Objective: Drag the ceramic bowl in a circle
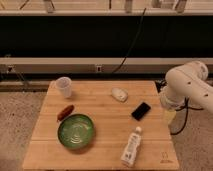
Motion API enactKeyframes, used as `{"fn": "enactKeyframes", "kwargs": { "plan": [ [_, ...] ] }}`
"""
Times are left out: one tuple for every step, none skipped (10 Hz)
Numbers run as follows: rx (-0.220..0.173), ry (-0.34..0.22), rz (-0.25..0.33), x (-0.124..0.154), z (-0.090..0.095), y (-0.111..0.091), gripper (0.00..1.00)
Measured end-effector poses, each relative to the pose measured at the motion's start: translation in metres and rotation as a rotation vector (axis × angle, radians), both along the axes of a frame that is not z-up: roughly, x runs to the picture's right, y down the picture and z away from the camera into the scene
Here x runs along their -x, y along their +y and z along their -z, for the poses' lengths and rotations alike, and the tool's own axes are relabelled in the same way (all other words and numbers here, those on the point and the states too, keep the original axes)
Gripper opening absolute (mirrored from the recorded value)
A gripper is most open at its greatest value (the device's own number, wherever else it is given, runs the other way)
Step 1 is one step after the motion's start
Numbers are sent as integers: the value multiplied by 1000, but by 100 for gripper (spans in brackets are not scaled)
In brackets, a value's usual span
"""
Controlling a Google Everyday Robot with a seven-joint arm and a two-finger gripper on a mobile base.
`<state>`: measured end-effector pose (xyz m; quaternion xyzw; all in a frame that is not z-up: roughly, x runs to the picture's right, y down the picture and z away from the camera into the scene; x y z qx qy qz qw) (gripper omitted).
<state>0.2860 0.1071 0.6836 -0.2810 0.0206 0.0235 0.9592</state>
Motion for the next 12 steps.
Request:
{"fn": "enactKeyframes", "kwargs": {
  "plan": [
    [0,0,0,0,0,0,80],
    [0,0,0,0,0,0,80],
    [0,0,0,0,0,0,80],
    [0,0,0,0,0,0,80],
    [0,0,0,0,0,0,80],
    [0,0,0,0,0,0,80],
    [0,0,0,0,0,0,80],
    [0,0,0,0,0,0,80],
    [0,0,0,0,0,0,80],
    [0,0,5,1,0,1,80],
    [-2,0,23,7,2,2,80],
    [-5,-5,51,23,3,3,80]
  ]
}}
